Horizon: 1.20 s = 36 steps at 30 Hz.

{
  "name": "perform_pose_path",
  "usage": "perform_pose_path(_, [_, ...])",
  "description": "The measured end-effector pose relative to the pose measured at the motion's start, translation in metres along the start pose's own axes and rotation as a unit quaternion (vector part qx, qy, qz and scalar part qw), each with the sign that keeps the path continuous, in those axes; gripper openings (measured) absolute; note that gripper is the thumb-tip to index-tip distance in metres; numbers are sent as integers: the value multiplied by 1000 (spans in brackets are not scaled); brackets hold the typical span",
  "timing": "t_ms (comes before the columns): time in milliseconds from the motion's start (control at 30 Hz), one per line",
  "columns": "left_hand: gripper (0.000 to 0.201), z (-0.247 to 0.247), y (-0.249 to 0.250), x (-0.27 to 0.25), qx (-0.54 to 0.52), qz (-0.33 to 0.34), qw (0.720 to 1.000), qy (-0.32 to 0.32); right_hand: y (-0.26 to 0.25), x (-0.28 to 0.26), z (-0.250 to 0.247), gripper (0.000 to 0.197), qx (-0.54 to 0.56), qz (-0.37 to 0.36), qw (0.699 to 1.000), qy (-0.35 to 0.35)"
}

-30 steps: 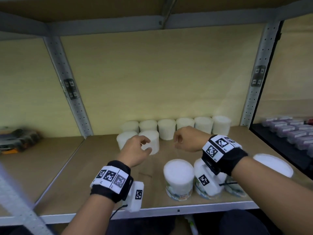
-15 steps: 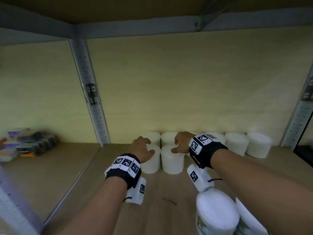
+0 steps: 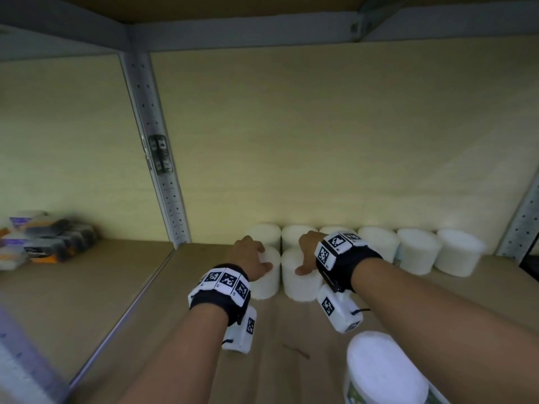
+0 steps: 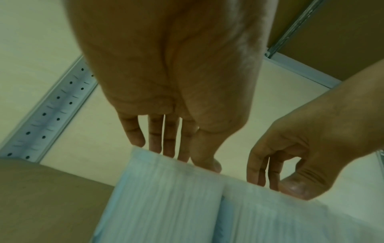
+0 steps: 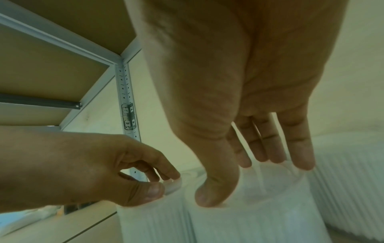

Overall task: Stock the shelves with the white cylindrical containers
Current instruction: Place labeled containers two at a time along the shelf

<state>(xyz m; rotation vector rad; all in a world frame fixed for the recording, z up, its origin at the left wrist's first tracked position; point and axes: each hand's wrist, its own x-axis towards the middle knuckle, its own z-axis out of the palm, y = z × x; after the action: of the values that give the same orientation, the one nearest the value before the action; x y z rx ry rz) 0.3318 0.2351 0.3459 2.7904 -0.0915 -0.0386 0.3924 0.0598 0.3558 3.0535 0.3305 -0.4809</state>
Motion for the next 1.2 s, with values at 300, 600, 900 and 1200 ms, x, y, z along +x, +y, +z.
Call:
perform_pose_path(300, [51, 5, -3, 2, -15, 1, 1000, 0, -13, -52, -15, 57, 18, -6, 1000, 14])
perform_pose_path(600, [51, 7, -4, 2, 2, 15, 1000, 8, -19, -57, -21, 52, 23, -35, 999, 18])
perform_pose_path(900, [52, 9, -6, 1, 4, 27, 1000, 10, -26, -49, -8, 48, -27, 1, 999, 16])
perform_pose_path(1200, [53, 10, -8, 5, 9, 32, 999, 7, -24, -55, -17, 63, -36, -17, 999, -24])
